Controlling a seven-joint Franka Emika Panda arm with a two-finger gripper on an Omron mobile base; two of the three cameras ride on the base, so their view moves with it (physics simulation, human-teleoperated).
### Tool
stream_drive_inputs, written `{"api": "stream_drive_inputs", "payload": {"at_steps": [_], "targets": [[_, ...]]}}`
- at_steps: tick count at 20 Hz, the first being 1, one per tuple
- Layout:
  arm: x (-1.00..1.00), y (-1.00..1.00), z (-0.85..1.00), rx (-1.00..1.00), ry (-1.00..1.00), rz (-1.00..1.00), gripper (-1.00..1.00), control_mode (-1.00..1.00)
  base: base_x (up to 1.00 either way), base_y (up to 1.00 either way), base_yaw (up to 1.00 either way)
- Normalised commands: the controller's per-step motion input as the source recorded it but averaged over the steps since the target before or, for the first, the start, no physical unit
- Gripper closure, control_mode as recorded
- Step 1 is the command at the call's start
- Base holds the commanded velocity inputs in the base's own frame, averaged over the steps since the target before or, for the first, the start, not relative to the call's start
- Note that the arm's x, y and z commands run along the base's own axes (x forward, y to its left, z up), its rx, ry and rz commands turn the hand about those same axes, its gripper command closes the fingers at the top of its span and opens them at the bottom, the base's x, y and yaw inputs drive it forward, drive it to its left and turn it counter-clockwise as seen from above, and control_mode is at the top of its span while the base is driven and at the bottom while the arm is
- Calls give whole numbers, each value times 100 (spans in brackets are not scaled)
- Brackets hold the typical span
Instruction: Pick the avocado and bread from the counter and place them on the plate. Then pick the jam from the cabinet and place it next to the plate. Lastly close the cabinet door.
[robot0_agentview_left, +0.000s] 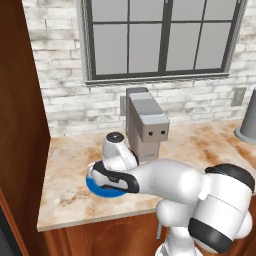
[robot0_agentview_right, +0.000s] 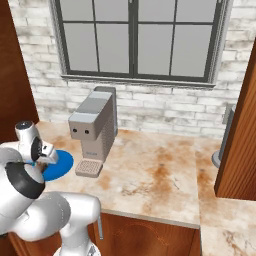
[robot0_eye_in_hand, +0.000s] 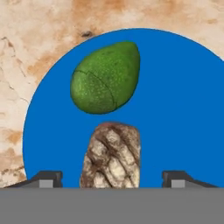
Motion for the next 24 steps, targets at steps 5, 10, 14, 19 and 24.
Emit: {"api": "stream_drive_inputs", "payload": {"at_steps": [5,10,14,19,24], "targets": [[-10,-26,47,0,-1,0,-100,-100,0,0,0],[-40,-12,62,-1,-3,0,-100,-100,0,0,0],[-63,-34,41,-6,-1,0,-100,-100,0,0,0],[-58,-53,39,-9,-1,0,-100,-100,0,0,0],[-24,-67,24,-6,0,0,-100,-100,0,0,0]]}}
